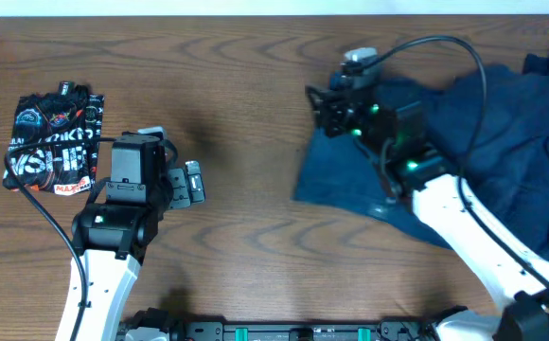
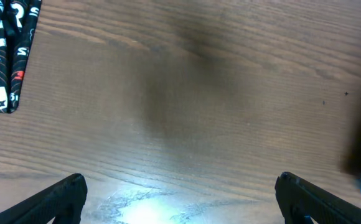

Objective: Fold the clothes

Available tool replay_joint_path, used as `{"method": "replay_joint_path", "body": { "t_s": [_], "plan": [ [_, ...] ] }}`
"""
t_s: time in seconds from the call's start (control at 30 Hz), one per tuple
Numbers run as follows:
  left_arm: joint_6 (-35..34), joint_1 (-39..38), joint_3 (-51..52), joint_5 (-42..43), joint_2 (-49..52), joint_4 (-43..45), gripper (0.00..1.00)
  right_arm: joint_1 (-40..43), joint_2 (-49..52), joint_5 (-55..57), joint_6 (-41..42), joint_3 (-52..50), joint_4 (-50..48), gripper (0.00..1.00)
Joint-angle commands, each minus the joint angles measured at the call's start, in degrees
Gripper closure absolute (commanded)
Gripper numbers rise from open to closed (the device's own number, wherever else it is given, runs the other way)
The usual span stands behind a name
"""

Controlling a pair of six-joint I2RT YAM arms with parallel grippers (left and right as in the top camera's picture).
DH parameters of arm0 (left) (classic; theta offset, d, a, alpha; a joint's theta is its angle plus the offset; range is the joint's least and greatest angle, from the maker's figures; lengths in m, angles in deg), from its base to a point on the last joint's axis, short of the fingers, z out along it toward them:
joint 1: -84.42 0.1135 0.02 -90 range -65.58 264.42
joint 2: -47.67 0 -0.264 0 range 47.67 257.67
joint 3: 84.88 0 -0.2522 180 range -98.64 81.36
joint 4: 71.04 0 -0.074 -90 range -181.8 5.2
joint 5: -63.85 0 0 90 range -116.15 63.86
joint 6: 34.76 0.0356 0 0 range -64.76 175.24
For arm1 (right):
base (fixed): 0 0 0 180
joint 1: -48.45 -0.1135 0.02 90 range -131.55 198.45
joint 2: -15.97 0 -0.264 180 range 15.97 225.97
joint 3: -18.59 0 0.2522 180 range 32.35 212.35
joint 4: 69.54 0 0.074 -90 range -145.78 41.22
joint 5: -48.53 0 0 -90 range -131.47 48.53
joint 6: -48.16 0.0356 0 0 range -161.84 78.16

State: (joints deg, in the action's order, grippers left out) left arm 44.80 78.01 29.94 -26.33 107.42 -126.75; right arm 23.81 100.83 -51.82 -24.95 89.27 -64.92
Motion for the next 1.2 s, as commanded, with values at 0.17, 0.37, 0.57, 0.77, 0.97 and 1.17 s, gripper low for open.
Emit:
{"method": "replay_joint_path", "body": {
  "t_s": [0.17, 0.37, 0.57, 0.77, 0.97, 1.17],
  "plan": [
    [0.1, 0.2, -0.9, 4.1, 0.3, 0.1, 0.02, 2.3, 1.5, 14.7, 3.8, 0.7, 15.3, 0.01],
    [0.1, -0.4, 0.0, 16.6, 4.5, 1.4, 0.02, 11.6, -3.4, 26.8, 0.5, 0.7, 32.2, 0.01],
    [-0.1, -5.3, 0.0, 24.7, 14.4, 4.9, 0.02, 20.1, -9.5, 26.4, -0.2, 0.7, 42.2, 0.01],
    [-5.8, -13.0, 0.0, 27.0, 24.6, 11.6, 0.02, 24.3, -12.7, 26.4, -0.2, 0.7, 46.9, 0.01],
    [-11.6, -20.8, 0.0, 27.0, 34.1, 23.0, 0.02, 24.6, -12.9, 26.4, -0.2, 0.7, 49.4, 0.01],
    [-16.5, -25.0, 0.0, 26.9, 40.7, 33.6, 0.01, 24.6, -12.9, 26.4, -0.2, 0.7, 51.3, 0.01]
  ]
}}
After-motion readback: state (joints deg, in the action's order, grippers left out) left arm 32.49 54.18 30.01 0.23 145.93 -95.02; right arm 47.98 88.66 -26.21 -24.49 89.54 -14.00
